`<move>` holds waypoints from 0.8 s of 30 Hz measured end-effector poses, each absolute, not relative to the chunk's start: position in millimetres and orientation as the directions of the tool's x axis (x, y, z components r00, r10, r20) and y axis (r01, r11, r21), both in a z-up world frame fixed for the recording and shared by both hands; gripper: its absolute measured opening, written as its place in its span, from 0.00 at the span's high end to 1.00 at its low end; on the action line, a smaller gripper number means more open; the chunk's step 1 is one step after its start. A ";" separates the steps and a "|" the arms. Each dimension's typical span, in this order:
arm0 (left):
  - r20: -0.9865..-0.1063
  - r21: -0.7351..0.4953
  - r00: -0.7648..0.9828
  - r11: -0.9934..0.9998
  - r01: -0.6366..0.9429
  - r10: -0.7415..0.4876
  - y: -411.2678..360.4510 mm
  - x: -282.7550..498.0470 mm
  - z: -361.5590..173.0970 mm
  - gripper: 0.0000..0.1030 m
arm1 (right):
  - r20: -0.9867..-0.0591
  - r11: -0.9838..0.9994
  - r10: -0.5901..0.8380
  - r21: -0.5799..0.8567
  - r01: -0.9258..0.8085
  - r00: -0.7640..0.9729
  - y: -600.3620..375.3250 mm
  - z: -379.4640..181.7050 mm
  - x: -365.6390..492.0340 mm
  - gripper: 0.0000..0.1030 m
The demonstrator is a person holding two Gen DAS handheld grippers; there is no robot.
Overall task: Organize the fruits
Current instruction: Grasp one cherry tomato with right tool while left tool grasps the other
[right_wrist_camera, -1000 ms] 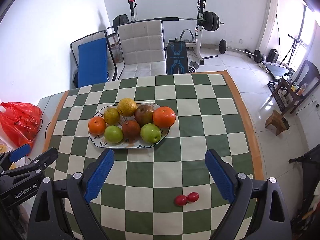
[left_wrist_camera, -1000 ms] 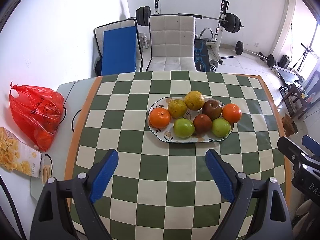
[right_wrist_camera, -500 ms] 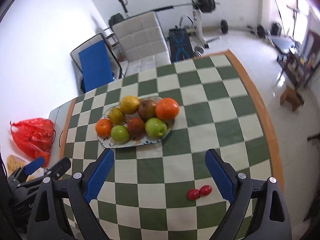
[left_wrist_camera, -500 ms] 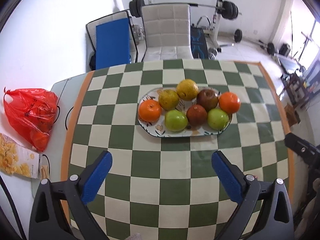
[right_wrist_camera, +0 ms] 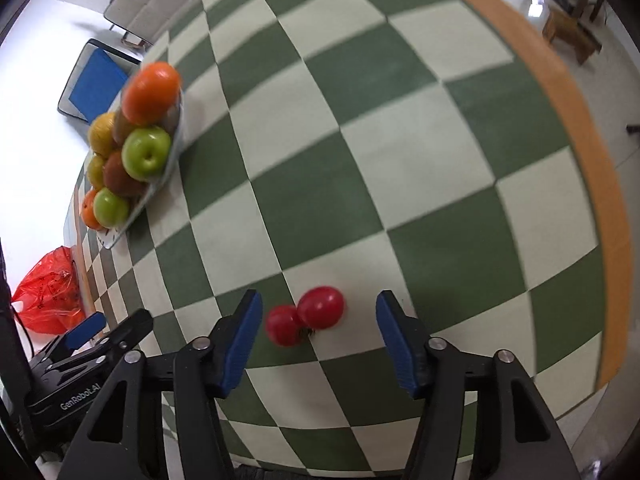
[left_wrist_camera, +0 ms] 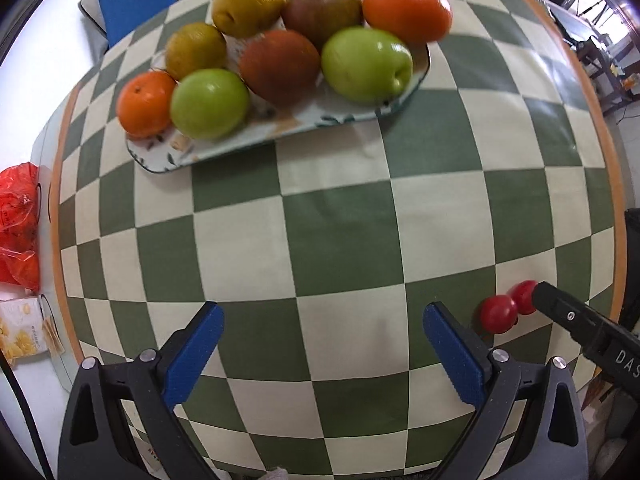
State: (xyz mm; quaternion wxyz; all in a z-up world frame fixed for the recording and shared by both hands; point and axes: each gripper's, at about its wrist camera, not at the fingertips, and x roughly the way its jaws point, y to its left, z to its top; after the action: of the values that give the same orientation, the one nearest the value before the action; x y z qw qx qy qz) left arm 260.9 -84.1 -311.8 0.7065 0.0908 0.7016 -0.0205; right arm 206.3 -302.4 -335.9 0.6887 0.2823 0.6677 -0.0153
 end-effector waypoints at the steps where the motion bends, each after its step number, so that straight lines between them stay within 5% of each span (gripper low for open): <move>1: -0.995 0.095 0.000 0.983 0.159 0.096 -86.1 259.8 -316.0 0.01 | -0.926 0.836 0.364 0.371 0.405 0.097 -300.9 -341.3 204.8 0.46; 7: -0.994 0.049 -0.086 0.988 0.149 0.062 -93.2 252.0 -335.7 0.01 | -0.924 0.849 0.372 0.376 0.372 0.087 -287.2 -359.5 201.7 0.69; 18: -0.985 -0.152 -0.120 0.957 0.247 -0.126 -147.7 240.0 -334.9 0.02 | -0.934 0.853 0.312 0.357 0.380 0.177 -309.0 -337.4 198.6 0.69; 24: -0.981 -0.174 -0.143 0.925 0.338 -0.132 -188.0 232.2 -342.2 0.37 | -0.943 0.854 0.267 0.326 0.405 0.196 -335.0 -327.4 189.5 0.69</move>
State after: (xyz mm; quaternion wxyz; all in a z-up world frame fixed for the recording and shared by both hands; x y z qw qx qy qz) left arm 232.2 -188.0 -342.2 0.6507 0.0701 0.7342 -0.1806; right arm 189.5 -335.0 -327.4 0.7262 0.2660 0.6321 -0.0474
